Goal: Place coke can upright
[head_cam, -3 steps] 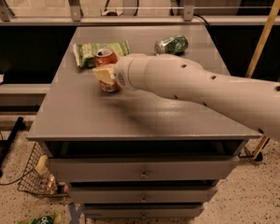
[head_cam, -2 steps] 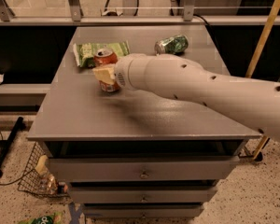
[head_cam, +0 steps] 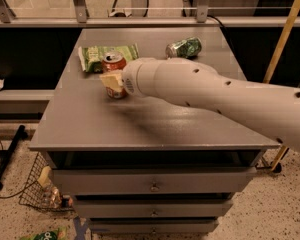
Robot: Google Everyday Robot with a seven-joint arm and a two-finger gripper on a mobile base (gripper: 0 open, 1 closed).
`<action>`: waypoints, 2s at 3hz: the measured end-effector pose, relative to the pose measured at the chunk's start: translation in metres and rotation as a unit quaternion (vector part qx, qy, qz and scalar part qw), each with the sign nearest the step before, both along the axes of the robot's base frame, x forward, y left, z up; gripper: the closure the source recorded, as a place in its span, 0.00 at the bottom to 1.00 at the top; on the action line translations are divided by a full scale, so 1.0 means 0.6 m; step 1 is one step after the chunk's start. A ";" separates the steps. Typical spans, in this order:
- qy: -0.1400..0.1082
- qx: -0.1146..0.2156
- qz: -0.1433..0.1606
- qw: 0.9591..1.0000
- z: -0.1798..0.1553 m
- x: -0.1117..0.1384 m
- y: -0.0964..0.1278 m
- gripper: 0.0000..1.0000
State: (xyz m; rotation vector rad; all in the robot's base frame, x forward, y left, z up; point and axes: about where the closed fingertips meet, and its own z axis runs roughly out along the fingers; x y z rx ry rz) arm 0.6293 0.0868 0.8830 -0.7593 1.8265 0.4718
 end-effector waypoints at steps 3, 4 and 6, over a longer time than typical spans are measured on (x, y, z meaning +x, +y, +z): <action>0.001 -0.009 0.010 1.000 0.011 -0.007 -0.010 0.00; 0.011 -0.025 0.006 1.000 0.027 -0.019 -0.074 0.00; 0.024 -0.040 -0.017 0.999 0.031 -0.029 -0.158 0.00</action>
Offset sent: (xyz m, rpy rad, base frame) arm -0.0009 0.0010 0.0021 -0.0002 -0.0034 0.0016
